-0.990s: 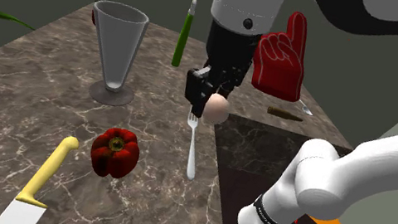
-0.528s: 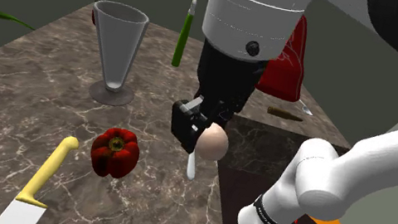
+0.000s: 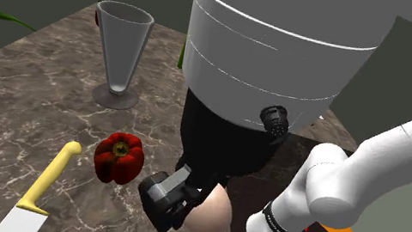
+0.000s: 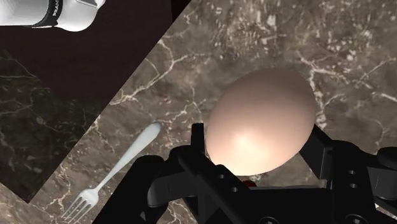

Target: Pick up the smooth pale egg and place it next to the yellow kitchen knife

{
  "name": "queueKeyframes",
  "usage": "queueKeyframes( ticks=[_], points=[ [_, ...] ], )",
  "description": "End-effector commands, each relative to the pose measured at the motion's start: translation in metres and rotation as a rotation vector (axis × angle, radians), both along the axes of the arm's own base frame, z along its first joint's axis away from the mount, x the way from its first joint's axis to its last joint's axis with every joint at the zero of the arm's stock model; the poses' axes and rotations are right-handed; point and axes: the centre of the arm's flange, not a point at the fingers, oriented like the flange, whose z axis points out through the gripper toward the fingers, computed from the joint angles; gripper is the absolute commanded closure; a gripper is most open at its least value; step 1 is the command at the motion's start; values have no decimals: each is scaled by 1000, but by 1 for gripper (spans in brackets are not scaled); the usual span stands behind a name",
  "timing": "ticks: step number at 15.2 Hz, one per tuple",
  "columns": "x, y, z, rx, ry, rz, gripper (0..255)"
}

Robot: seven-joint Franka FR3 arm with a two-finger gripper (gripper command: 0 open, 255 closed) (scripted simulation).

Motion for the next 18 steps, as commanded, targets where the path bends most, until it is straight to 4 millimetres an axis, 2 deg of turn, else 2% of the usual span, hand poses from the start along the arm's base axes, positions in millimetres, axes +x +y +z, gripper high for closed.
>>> queueKeyframes(
  ticks=[1, 11, 18],
  points=[
    [-17, 20, 1, 1, 0, -2, 255],
    [-92, 126, 1, 1, 0, -2, 255],
    [-92, 126, -36, 1, 0, -2, 255]
  ],
)
